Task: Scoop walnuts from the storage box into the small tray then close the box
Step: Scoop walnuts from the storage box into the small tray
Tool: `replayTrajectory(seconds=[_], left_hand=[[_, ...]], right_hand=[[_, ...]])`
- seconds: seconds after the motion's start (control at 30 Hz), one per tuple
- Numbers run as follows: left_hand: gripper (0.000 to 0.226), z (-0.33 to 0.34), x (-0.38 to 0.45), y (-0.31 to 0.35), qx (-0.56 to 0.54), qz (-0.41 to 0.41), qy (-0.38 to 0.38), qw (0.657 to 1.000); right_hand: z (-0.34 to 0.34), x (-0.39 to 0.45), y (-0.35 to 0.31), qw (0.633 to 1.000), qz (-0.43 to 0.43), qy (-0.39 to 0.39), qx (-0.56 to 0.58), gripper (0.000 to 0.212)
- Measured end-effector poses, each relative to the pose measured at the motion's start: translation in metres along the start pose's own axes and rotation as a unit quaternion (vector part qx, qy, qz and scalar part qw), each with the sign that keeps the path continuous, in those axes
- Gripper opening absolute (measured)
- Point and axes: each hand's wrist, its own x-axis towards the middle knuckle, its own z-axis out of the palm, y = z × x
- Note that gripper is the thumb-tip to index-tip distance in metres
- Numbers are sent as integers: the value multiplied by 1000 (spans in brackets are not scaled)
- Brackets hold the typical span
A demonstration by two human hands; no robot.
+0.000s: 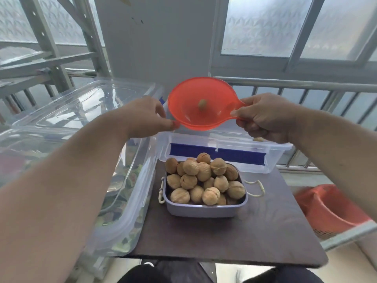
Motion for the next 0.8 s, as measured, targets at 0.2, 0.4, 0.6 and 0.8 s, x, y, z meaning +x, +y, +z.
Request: replayTrajectory(seconds=[0.2,0.4,0.6,0.8], left_hand=[[65,-2,-6,9,-153,20,-44,987],[57,-2,2,6,-259,68,-50,962],[55,4,0,8,-219,137,-69,964],[21,6,-7,27,-110,306,103,940]], right_hand=[[1,-45,8,997,-52,60,0,14],[1,-74,32,982,-119,136,-60,21],[8,-98,48,958,-200,173,-112,34],[14,-102,48,955,-205,187,-107,35]])
